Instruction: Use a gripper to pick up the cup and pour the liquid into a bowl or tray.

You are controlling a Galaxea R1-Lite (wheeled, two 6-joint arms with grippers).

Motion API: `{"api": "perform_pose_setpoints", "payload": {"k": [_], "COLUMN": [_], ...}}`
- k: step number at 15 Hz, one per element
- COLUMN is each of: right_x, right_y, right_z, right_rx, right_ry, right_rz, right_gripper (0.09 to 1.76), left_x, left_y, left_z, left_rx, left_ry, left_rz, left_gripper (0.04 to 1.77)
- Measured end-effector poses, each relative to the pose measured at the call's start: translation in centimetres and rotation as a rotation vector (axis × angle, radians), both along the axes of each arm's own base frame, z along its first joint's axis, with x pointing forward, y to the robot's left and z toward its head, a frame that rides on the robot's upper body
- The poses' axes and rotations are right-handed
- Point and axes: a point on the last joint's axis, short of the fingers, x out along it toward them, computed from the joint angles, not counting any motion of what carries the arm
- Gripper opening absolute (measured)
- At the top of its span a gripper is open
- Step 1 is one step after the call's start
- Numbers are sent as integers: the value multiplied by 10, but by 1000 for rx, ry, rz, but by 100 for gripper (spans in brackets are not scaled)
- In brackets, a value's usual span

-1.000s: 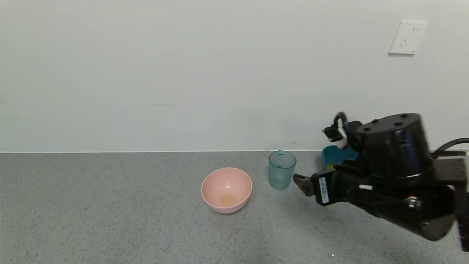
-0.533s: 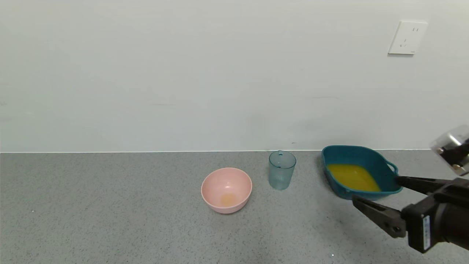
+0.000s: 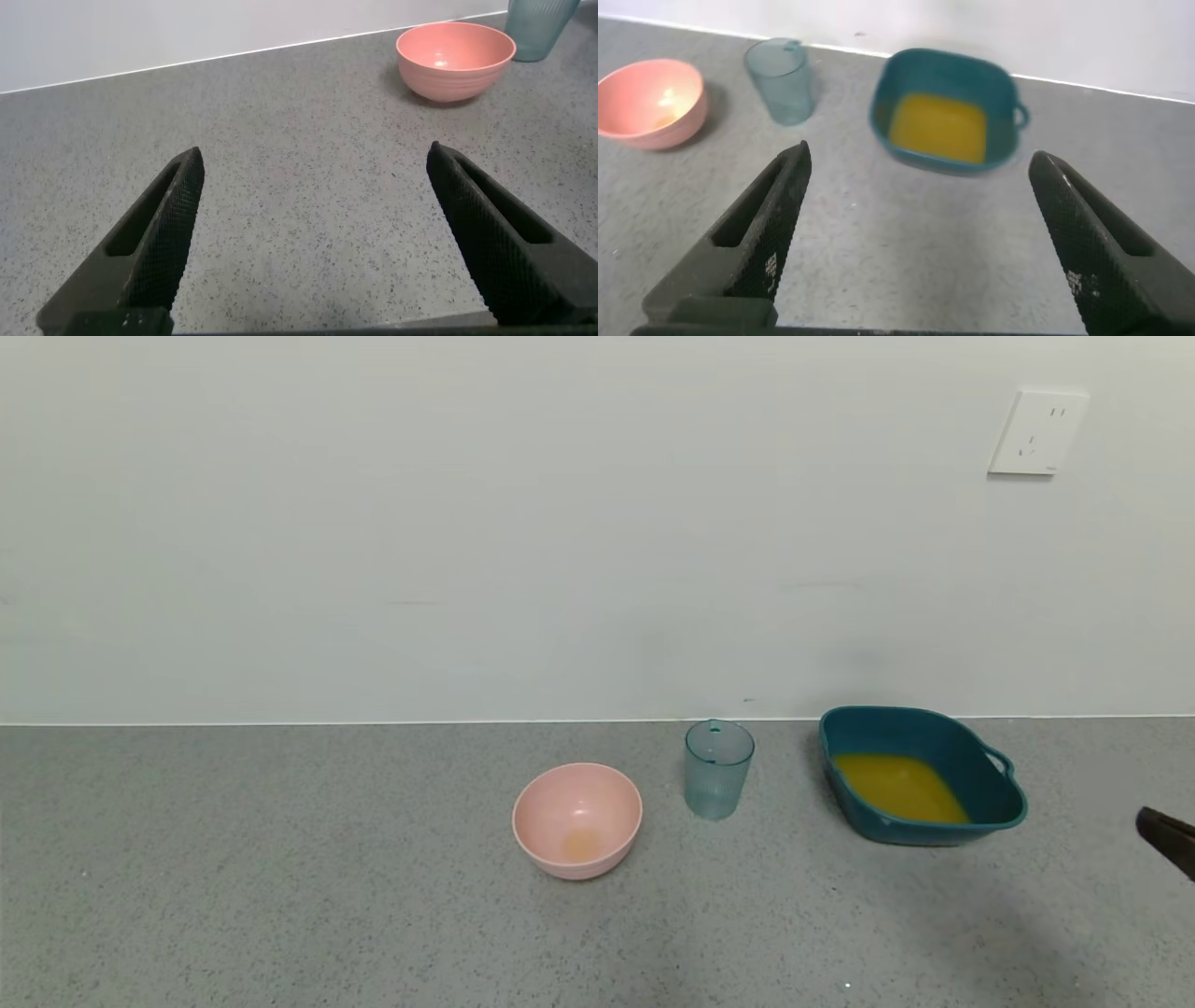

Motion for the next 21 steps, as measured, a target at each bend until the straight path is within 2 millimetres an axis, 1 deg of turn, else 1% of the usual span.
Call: {"api": "perform_pose_setpoints", "payload": {"k": [2,4,9,13,17,19,21], "right_x": [-14,-24,-47,-73,-103,-111,-116], "right_y": [-11,-19,-31,-33,-32,-31,-31], "right_z": [-2,-2,1,-13,-25,-29,-26], "right_rx": [-7,-9,-4,-2,2,18,64], "right_ry": [-17,-39,-123,-132,-195,-251,-334], "right_rz": [-61,-118,-250,-307,-340,-363,-381], "right_gripper": [170,170,170,170,170,170,170], "left_x": [0,0,0,0,0,0,0], "left_y": [0,0,0,0,0,0,0], "left_z": [0,0,0,0,0,0,0], "left_rx": [0,0,0,0,0,0,0], "left_ry": [0,0,0,0,0,0,0], "left_rz": [0,0,0,0,0,0,0], "left_gripper": [172,172,172,172,172,172,172]}}
